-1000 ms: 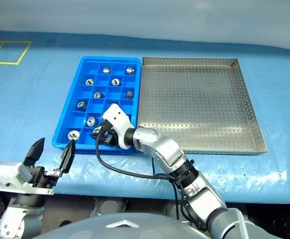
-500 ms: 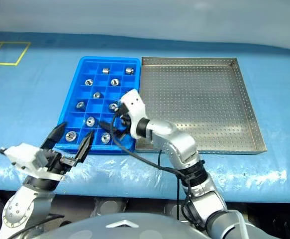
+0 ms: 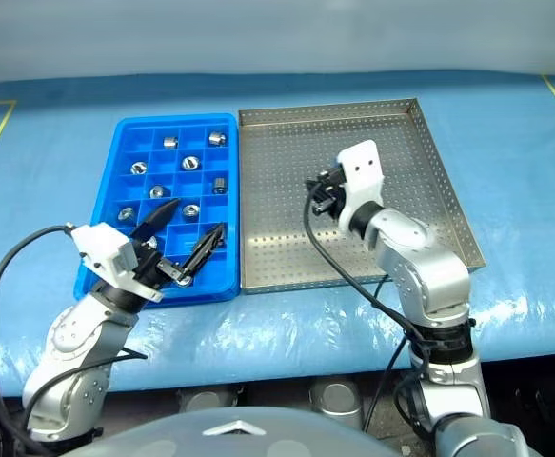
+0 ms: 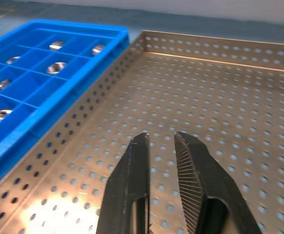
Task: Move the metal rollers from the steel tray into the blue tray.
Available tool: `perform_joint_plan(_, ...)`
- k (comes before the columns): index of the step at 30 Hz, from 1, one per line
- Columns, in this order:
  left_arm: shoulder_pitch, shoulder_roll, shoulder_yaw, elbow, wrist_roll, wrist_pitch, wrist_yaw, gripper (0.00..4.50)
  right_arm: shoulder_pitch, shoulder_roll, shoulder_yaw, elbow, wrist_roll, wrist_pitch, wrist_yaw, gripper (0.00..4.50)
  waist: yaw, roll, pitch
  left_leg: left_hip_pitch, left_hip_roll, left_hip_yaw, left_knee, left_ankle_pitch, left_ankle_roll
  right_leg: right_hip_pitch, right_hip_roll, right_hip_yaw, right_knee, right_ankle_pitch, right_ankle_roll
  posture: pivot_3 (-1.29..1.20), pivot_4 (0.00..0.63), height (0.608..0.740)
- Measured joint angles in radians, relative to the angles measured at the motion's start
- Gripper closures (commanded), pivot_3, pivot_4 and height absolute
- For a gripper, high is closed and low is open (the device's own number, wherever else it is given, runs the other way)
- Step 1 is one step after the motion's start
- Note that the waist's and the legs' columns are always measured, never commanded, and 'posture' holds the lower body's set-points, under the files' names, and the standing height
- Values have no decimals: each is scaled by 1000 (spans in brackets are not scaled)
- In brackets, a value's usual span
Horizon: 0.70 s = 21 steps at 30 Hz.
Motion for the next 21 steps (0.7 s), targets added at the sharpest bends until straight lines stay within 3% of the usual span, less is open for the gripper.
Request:
perform_joint_plan(12,-118,-21,5,153,112,1,105,0,231,30,-130,-35,-98,-199,-102,3589,-30,0,0,1,0,1,1,0,0,1,0,2,1,1,1,-97,150,740)
perform_joint_plan(21,-130,-34,7,176,137,3,138,0,261,55,-132,-30,-133,-250,-125,3589,-38,0,0,1,0,1,1,0,0,1,0,2,1,1,2,-72,150,740)
